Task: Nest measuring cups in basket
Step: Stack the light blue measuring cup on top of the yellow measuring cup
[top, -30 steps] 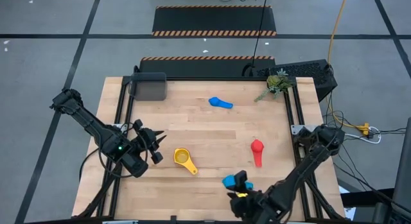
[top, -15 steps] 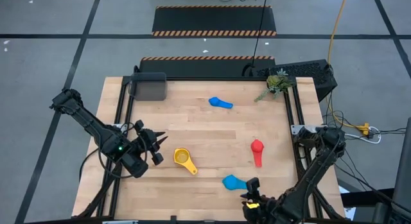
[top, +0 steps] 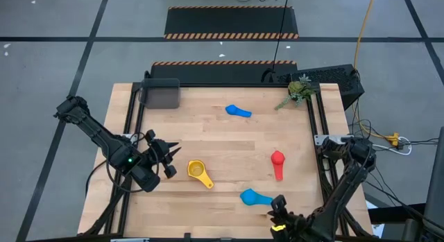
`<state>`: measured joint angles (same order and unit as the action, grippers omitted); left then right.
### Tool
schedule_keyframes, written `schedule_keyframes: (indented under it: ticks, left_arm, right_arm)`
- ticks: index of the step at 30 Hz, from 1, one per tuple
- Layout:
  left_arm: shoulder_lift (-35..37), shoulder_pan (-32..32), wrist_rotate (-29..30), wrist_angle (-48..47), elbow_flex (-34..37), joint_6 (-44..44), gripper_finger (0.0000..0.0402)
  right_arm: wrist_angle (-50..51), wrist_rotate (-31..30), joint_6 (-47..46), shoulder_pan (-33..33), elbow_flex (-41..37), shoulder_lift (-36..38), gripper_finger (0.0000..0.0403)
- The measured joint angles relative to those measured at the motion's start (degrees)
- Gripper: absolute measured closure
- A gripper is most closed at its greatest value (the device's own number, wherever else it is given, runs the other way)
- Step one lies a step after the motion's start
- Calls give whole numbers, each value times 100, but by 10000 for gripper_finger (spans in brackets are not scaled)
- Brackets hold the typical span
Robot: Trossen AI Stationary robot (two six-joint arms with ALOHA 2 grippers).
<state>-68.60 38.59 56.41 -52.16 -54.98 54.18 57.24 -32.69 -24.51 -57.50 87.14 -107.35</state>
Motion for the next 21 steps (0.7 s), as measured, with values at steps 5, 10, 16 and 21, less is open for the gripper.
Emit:
schedule_keyframes:
  ticks: [5, 10, 16, 21]
  left_arm:
    - [0, 0, -1, 0, 0, 4, 309]
    - [0, 0, 1, 2, 0, 4, 309]
    - [0, 0, 1, 30, 0, 4, 309]
    - [0, 0, 1, 44, 0, 1, 309]
  right_arm:
    - [-431, 2, 23, -36, -679, -2, 286]
    - [-695, 286, 189, -36, -1172, -2, 286]
    - [-1143, 114, 672, -36, -1553, -2, 286]
    - [-1332, 115, 770, -25, -1849, -2, 286]
